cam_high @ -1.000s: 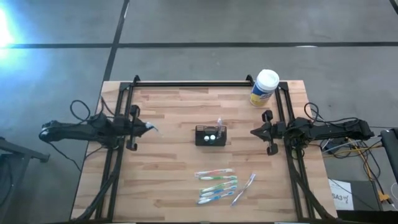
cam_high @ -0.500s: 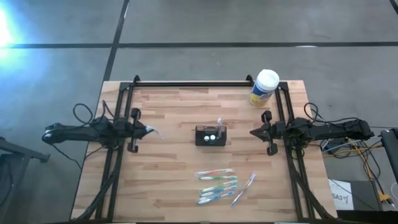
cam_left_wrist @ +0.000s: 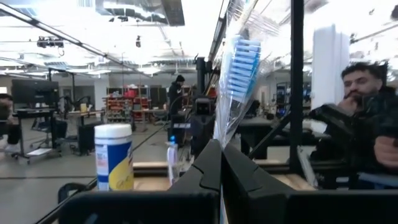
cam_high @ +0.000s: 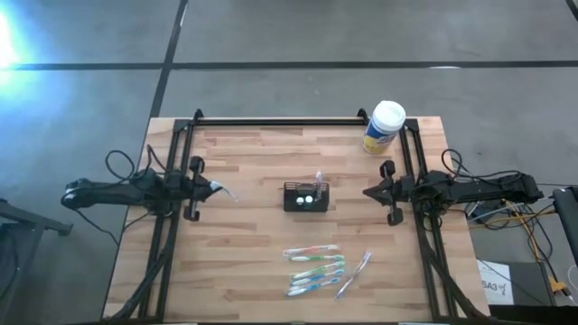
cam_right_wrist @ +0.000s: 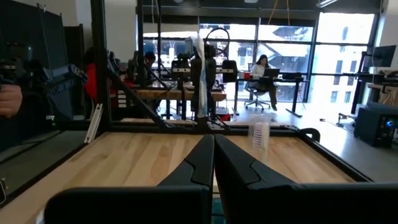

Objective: Pick & Place toothbrushing station
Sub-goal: Put the left blue toothbrush into the wire organizer

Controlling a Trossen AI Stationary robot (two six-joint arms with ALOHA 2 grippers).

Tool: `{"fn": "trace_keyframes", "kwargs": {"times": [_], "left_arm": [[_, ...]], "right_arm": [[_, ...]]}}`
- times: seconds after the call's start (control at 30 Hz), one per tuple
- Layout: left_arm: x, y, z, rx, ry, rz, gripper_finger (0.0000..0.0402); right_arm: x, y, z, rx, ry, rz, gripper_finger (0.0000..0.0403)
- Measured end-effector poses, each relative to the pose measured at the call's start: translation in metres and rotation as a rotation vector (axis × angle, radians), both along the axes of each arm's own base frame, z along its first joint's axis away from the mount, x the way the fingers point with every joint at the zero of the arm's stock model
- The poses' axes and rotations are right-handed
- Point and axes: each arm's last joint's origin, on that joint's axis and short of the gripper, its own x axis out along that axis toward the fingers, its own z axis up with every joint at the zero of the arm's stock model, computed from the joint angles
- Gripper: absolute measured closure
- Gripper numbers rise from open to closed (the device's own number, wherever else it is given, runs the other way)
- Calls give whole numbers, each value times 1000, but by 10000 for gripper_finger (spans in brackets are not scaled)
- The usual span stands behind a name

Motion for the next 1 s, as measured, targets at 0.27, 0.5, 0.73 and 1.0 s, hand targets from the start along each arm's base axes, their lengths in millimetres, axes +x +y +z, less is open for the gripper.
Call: {"fn": "trace_keyframes", "kwargs": {"times": [0.27,0.5,0.73,1.0], "left_arm": [[11,-2,34,15,-9,-38,401],[45,-4,84,118,29,-53,401],[97,-3,116,216,42,-47,401],[153,11,116,212,91,-93,401]], "right_arm": [[0,-1,1,0,-7,-28,394],[0,-1,2,-6,-18,-29,394],[0,-1,2,-15,-18,-30,394],[0,-1,2,-25,-19,-31,394]]}}
